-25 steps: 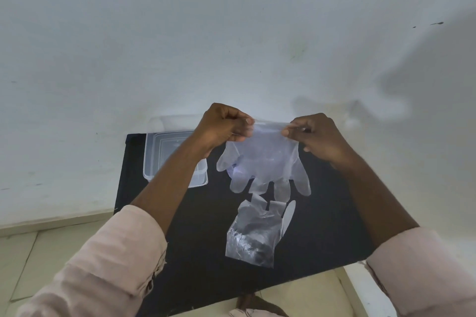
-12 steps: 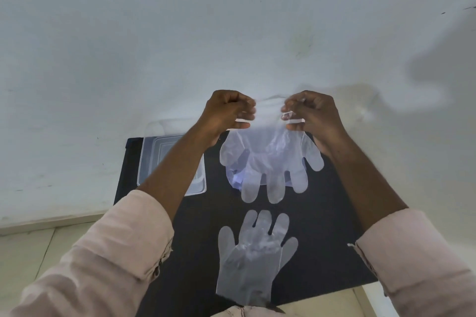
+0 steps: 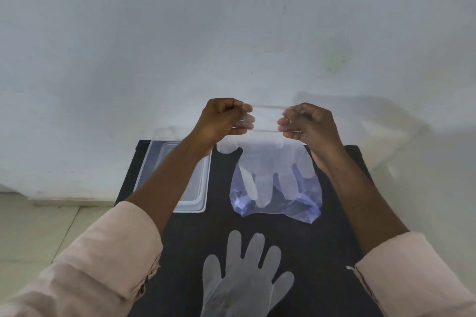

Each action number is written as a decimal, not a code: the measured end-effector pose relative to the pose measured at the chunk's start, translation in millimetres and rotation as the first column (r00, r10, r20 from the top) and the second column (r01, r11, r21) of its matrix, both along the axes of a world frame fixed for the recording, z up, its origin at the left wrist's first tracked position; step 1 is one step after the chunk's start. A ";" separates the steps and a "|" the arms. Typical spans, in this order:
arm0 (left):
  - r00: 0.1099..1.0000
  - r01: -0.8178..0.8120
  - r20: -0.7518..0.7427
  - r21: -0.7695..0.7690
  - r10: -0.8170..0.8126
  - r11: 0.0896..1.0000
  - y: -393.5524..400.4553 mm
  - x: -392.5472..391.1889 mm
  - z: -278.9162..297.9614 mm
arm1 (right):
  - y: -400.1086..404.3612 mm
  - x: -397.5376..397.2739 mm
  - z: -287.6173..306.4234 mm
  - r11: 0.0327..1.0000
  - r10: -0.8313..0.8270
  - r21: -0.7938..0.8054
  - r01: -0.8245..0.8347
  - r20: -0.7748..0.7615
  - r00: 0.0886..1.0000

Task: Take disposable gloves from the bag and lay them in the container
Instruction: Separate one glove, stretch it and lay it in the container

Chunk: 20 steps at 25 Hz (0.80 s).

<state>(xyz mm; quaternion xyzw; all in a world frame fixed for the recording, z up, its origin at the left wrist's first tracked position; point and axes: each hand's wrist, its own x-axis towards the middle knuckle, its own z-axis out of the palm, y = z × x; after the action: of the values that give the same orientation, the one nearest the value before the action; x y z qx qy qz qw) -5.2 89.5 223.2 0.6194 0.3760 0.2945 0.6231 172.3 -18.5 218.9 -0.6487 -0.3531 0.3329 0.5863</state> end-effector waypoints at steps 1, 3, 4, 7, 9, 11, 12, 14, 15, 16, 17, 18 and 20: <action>1.000 -0.023 -0.008 0.002 0.023 1.000 6.0 -5.0 -1.9 | 8.2 -1.5 -2.2 1.000 0.022 -0.008 -0.022 -0.003 1.000; 0.998 -0.063 -0.020 0.002 0.063 0.998 17.3 -17.4 -5.5 | 25.7 -9.2 -6.9 0.998 0.062 -0.020 -0.062 -0.018 0.998; 0.997 -0.074 -0.025 -0.002 0.073 0.997 23.1 -23.5 -7.3 | 34.1 -14.0 -9.2 0.997 0.080 -0.023 -0.080 -0.026 0.997; 0.992 -0.120 -0.049 -0.013 0.119 0.993 49.8 -49.8 -12.6 | 69.0 -36.8 -16.3 0.991 0.128 -0.046 -0.130 -0.034 0.991; 0.987 -0.149 -0.071 -0.019 0.147 0.989 72.5 -69.6 -16.7 | 96.5 -56.4 -22.6 0.984 0.165 -0.057 -0.166 -0.026 0.986; 0.977 -0.189 -0.100 -0.022 0.186 0.982 96.1 -86.7 -20.1 | 125.2 -73.9 -29.3 0.978 0.193 -0.072 -0.194 -0.019 0.981; 0.972 -0.210 -0.117 -0.020 0.206 0.978 107.7 -92.6 -21.5 | 139.0 -80.7 -32.3 0.977 0.199 -0.080 -0.199 -0.011 0.980; 0.958 -0.250 -0.151 -0.023 0.244 0.968 133.7 -105.7 -26.2 | 169.3 -94.8 -39.9 0.973 0.205 -0.106 -0.203 0.008 0.979; 0.952 -0.264 -0.166 -0.028 0.256 0.964 146.3 -111.3 -29.6 | 183.2 -101.1 -43.5 0.973 0.202 -0.119 -0.199 0.015 0.979; 0.948 -0.274 -0.179 -0.032 0.264 0.961 158.9 -116.7 -33.7 | 196.5 -107.4 -47.2 0.972 0.198 -0.131 -0.194 0.019 0.980; 0.944 -0.281 -0.191 -0.036 0.270 0.959 171.0 -121.6 -37.8 | 208.9 -113.1 -51.0 0.972 0.193 -0.141 -0.188 0.024 0.981; 0.940 -0.289 -0.199 -0.041 0.275 0.957 182.0 -125.9 -41.5 | 220.6 -118.5 -55.1 0.972 0.187 -0.150 -0.180 0.031 0.982; 0.936 -0.300 -0.208 -0.047 0.285 0.953 199.6 -131.3 -48.0 | 237.9 -126.6 -60.9 0.975 0.167 -0.153 -0.159 0.045 0.985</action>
<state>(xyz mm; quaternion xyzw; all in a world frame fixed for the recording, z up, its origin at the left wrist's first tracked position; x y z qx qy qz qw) -136.6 289.1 175.2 0.5579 0.5354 0.3057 0.5555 45.7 219.4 158.0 -0.6687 -0.3961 0.3863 0.4967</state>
